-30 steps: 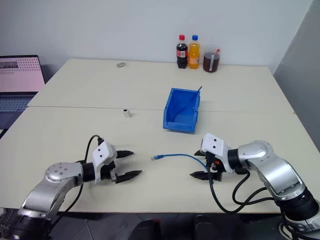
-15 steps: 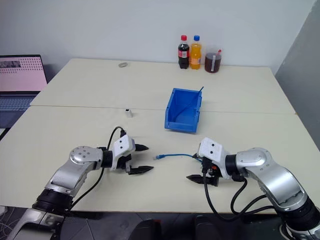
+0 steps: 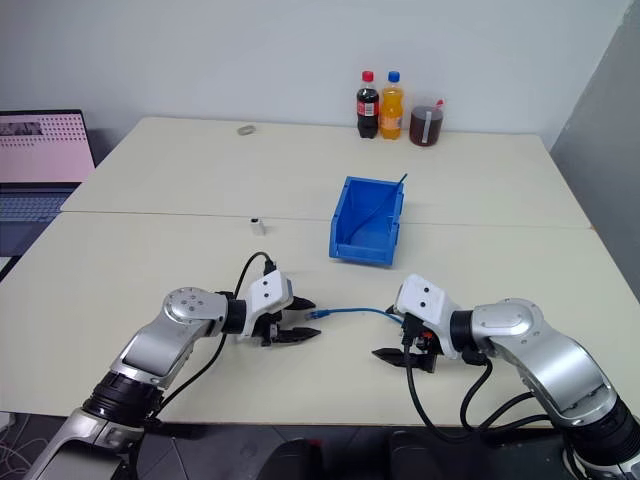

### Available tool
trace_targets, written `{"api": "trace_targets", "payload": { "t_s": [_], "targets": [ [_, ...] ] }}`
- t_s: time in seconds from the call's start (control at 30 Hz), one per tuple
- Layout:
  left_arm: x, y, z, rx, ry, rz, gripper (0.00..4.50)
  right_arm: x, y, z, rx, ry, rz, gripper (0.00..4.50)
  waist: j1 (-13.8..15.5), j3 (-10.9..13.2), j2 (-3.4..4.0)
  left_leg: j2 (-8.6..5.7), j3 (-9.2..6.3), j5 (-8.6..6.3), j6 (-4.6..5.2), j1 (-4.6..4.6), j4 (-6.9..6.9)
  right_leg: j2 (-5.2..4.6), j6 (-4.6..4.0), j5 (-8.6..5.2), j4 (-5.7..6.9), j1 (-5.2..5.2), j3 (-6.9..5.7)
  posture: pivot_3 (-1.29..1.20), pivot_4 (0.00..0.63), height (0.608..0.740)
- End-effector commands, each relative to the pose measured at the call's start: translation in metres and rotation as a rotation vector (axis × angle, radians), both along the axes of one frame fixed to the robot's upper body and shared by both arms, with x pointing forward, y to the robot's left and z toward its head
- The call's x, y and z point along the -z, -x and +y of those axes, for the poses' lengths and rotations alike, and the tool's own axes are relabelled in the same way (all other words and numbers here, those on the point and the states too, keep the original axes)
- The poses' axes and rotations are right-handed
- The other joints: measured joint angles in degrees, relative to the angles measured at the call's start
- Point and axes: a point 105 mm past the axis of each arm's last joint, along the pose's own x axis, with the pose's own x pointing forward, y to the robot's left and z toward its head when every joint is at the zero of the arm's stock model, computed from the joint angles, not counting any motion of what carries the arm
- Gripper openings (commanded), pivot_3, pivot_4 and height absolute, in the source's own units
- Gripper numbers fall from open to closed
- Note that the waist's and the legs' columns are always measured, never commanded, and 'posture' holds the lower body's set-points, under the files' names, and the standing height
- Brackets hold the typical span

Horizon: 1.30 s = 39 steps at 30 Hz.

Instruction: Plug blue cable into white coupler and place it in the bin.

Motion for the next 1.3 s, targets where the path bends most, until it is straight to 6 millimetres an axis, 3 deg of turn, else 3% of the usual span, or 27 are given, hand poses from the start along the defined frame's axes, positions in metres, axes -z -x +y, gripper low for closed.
{"api": "trace_targets", "payload": {
  "t_s": [0.03, 0.3, 0.5, 0.67, 0.73, 0.9, 1.03, 1.17, 1.3],
  "targets": [
    [0.016, 0.012, 0.004, 0.001, -0.048, 0.073, 1.92, -0.012, 0.0, 0.001, 0.003, -0.028, -0.061, 3.93, -0.1, 0.0, 0.0, 0.0, 0.0, 0.0, 0.0, 0.0, 0.0, 0.0, 0.0, 0.0, 0.0, 0.0, 0.0, 0.0, 0.15, 0.74],
    [0.018, 0.014, 0.009, -0.018, -0.064, 0.085, 0.26, -0.018, 0.001, 0.005, -0.009, -0.072, -0.07, 3.93, -0.2, 0.0, 0.0, 0.03, 0.0, 0.0, 0.0, 0.02, -0.01, 0.03, 0.0, 0.0, 0.0, 0.0, 0.02, 0.0, 0.15, 0.74],
    [0.006, 0.015, 0.006, -0.024, 0.024, 0.07, 0.26, -0.017, 0.004, 0.004, 0.034, -0.147, -0.021, 3.93, -0.2, 0.0, 0.0, 0.05, 0.0, 0.0, 0.0, 0.01, -0.02, 0.03, 0.0, -0.01, 0.0, 0.0, 0.05, 0.0, 0.15, 0.74],
    [-0.036, 0.006, -0.013, -0.026, 0.235, 0.038, 0.26, -0.014, 0.038, 0.004, 0.004, -0.269, 0.176, 3.93, -0.1, 0.0, -0.05, 0.06, -0.05, 0.0, 0.0, -0.04, -0.03, 0.02, -0.01, -0.01, 0.0, -0.02, 0.06, 0.0, 0.15, 0.74],
    [-0.048, 0.005, -0.02, -0.015, 0.293, 0.04, 0.26, -0.015, 0.042, 0.005, 0.02, -0.306, 0.198, 3.93, 0.1, 0.1, -0.12, 0.04, -0.1, 0.0, 0.0, -0.09, 0.0, 0.01, 0.0, -0.01, 0.0, -0.02, 0.01, 0.0, 0.15, 0.74],
    [-0.08, 0.02, -0.034, 0.064, 0.439, 0.127, 0.26, -0.006, 0.031, 0.005, 0.176, -0.398, 0.139, 3.93, -0.3, 0.1, -0.16, 0.04, -0.1, 0.0, 0.0, -0.06, 0.0, 0.03, 0.02, 0.0, 0.0, -0.01, 0.03, 0.0, 0.15, 0.74],
    [-0.096, 0.028, -0.035, 0.09, 0.513, 0.19, 0.26, -0.023, 0.019, 0.013, 0.242, -0.583, 0.048, 3.93, -0.6, 0.1, -0.12, 0.05, -0.05, 0.0, -0.01, -0.02, -0.02, 0.11, 0.02, 0.0, 0.02, -0.03, 0.08, 0.0, 0.15, 0.74],
    [-0.103, 0.029, -0.032, 0.082, 0.57, 0.23, 0.25, -0.038, 0.0, 0.012, 0.29, -0.747, 0.075, 3.93, -0.7, 0.1, -0.11, 0.07, -0.08, 0.01, -0.01, 0.0, 0.0, 0.15, 0.02, 0.0, 0.05, -0.03, 0.07, 0.0, 0.15, 0.74],
    [-0.107, 0.03, -0.033, 0.079, 0.607, 0.249, 0.25, -0.043, -0.008, 0.016, 0.281, -0.8, 0.113, 3.93, -0.4, 0.1, -0.13, 0.05, -0.03, 0.01, -0.01, 0.0, 0.0, 0.08, 0.04, 0.01, 0.02, -0.01, 0.09, 0.0, 0.15, 0.74]
  ]
}}
